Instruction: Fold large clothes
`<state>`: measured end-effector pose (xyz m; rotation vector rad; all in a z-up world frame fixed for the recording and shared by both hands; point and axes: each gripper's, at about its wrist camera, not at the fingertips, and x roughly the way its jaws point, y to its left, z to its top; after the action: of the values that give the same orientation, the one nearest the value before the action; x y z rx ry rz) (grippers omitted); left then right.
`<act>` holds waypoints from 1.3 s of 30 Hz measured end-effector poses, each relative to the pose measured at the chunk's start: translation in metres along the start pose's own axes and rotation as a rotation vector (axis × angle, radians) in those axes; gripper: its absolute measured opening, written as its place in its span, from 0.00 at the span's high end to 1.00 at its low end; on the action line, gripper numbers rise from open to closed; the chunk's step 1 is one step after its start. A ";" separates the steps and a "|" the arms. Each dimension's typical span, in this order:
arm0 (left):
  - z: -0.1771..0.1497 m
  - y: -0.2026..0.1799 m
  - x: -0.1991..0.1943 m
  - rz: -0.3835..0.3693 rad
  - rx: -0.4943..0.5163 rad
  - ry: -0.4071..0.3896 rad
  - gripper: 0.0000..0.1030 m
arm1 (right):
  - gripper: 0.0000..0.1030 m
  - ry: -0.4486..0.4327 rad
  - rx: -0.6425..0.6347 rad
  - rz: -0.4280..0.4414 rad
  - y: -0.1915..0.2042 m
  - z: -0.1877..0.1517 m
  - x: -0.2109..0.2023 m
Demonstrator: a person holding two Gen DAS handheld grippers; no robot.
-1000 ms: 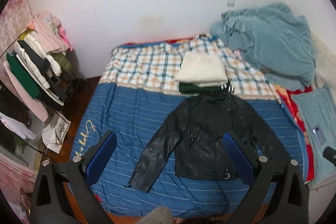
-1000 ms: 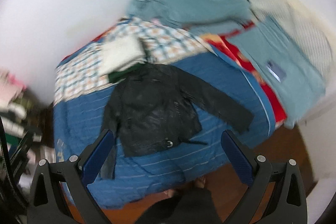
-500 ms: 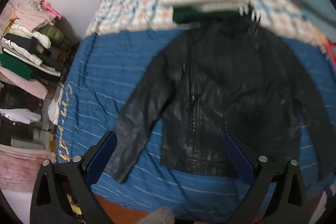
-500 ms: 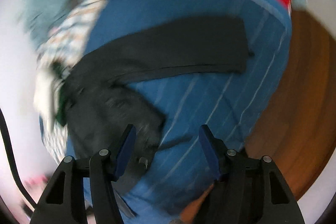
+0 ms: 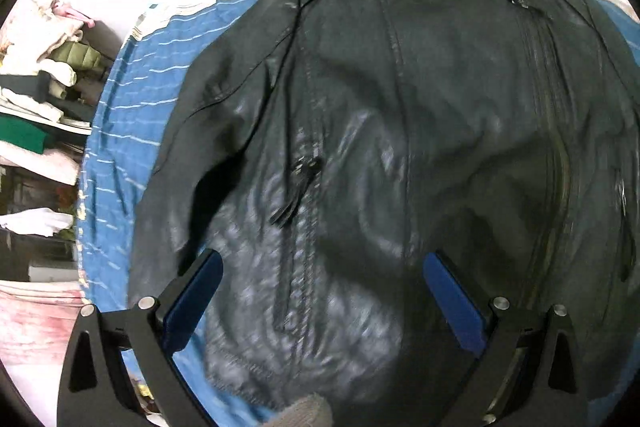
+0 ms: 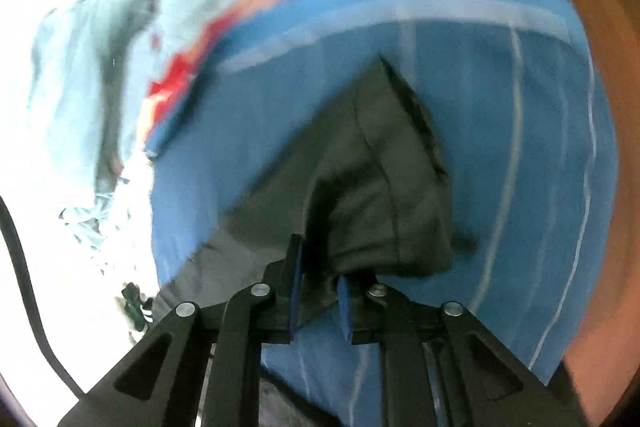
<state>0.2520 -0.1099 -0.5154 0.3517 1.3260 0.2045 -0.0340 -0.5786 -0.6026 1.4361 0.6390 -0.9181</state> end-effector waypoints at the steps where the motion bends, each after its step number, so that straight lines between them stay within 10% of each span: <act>1: -0.001 -0.002 0.007 -0.011 -0.004 0.001 0.00 | 0.84 0.003 -0.026 0.003 0.007 0.002 0.002; 5: -0.002 -0.014 0.037 -0.066 -0.018 0.029 0.00 | 0.55 0.144 0.059 0.059 -0.010 0.006 0.046; 16: -0.013 -0.006 0.057 -0.217 -0.065 -0.022 0.00 | 0.49 0.084 0.189 0.280 -0.008 0.003 0.083; 18: -0.011 -0.005 0.058 -0.218 -0.061 -0.004 0.00 | 0.85 0.029 0.176 0.294 0.005 0.012 0.085; 28: 0.005 0.031 0.045 -0.273 -0.106 0.036 0.00 | 0.93 -0.137 -0.090 0.226 0.125 0.027 -0.003; 33: -0.001 0.082 0.035 -0.252 -0.207 0.029 0.00 | 0.93 -0.154 -0.379 0.257 0.242 -0.034 -0.040; 39: -0.032 0.173 0.048 -0.201 -0.420 0.096 0.00 | 0.93 -0.063 -0.831 0.253 0.376 -0.189 -0.003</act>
<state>0.2417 0.0714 -0.5023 -0.1474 1.3646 0.3258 0.3078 -0.4270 -0.4093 0.7115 0.6634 -0.4048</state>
